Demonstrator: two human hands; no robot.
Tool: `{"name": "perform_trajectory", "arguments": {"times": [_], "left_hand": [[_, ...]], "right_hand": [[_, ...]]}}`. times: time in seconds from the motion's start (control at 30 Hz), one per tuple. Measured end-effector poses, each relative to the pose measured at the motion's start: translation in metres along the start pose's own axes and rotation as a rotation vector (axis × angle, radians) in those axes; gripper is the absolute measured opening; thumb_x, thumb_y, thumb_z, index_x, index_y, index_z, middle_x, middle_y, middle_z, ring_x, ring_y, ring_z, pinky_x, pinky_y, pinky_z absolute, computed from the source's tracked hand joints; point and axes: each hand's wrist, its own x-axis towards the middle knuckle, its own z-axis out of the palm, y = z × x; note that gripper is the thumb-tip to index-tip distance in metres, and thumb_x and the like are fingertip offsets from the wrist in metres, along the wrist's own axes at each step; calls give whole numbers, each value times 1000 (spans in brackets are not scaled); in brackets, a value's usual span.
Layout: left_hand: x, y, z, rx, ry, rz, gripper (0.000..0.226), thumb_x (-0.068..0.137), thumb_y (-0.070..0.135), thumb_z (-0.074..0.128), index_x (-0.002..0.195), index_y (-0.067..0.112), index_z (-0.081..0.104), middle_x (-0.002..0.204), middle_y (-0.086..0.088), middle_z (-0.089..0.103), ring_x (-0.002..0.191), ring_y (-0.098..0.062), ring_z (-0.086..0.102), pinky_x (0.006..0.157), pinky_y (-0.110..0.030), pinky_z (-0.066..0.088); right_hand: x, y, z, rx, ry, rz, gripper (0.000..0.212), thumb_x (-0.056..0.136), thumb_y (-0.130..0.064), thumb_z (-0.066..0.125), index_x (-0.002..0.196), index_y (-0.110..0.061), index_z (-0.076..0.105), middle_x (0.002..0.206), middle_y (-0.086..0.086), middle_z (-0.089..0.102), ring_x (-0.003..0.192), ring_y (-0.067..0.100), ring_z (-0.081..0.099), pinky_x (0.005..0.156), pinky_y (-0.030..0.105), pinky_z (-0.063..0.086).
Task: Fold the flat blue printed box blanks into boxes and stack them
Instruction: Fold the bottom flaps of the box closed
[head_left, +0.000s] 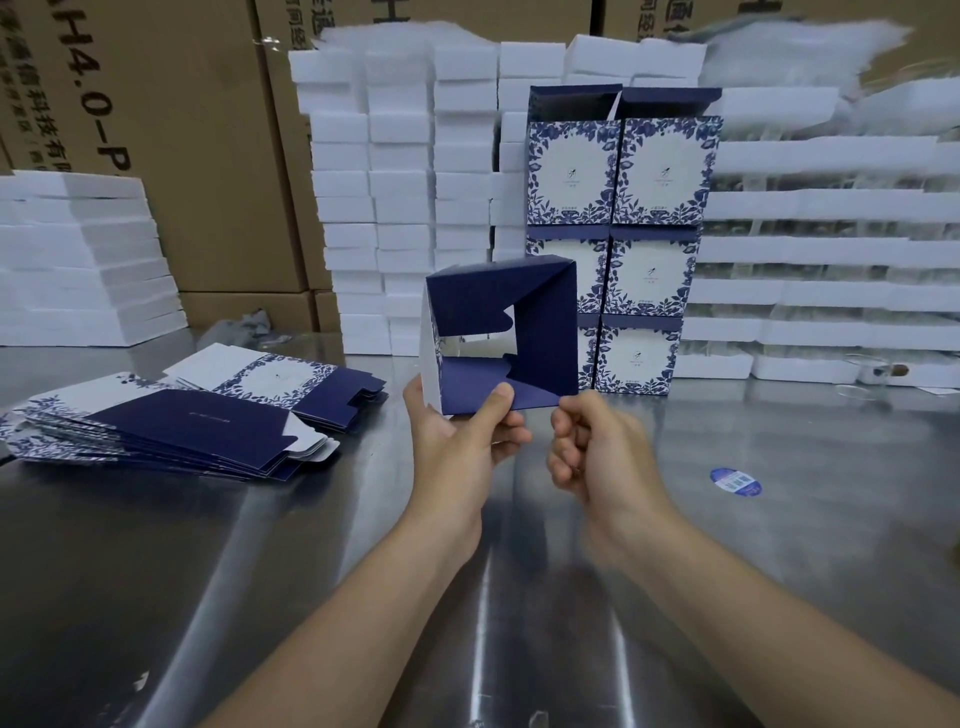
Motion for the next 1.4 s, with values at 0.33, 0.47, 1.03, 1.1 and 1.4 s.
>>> {"name": "perform_trajectory", "arguments": {"times": [0.33,0.47,1.03,1.1,1.4], "left_hand": [[2,-2,-1,71,30,23,62,96,12,75,139,-21,45,70,-13,70,59,-18,67,65,-25,58],[-2,1,3,165,16,-15,15,98,14,73,88,4,69,67,-7,70,57,-16,67,67,-30,57],[-4,6,4,189,-4,-268,25,99,40,68,92,18,61,64,-1,52,57,-15,51,66,-33,47],[-4,6,2,232,-39,-290,37,103,39,62,70,24,59,59,3,46,55,-13,47,65,-31,43],[-8,10,6,185,-67,-291,53,103,37,59,52,27,53,53,3,36,49,-12,39,61,-28,39]], "right_hand": [[2,4,-1,-63,-74,19,39,91,-28,59,53,-24,54,50,-1,37,43,15,36,42,22,30],[4,2,1,-54,-48,1,46,95,-19,59,49,-23,55,49,-3,35,42,13,32,39,19,28],[11,2,-8,-77,-71,-9,27,80,-29,63,58,-21,49,51,-1,31,45,14,31,40,20,28],[10,0,-9,-91,-79,4,24,74,-31,64,59,-20,48,52,0,31,45,14,31,40,21,28],[7,4,-4,-88,-155,79,36,94,-30,64,59,-23,57,52,-2,38,47,13,37,43,18,35]]}}
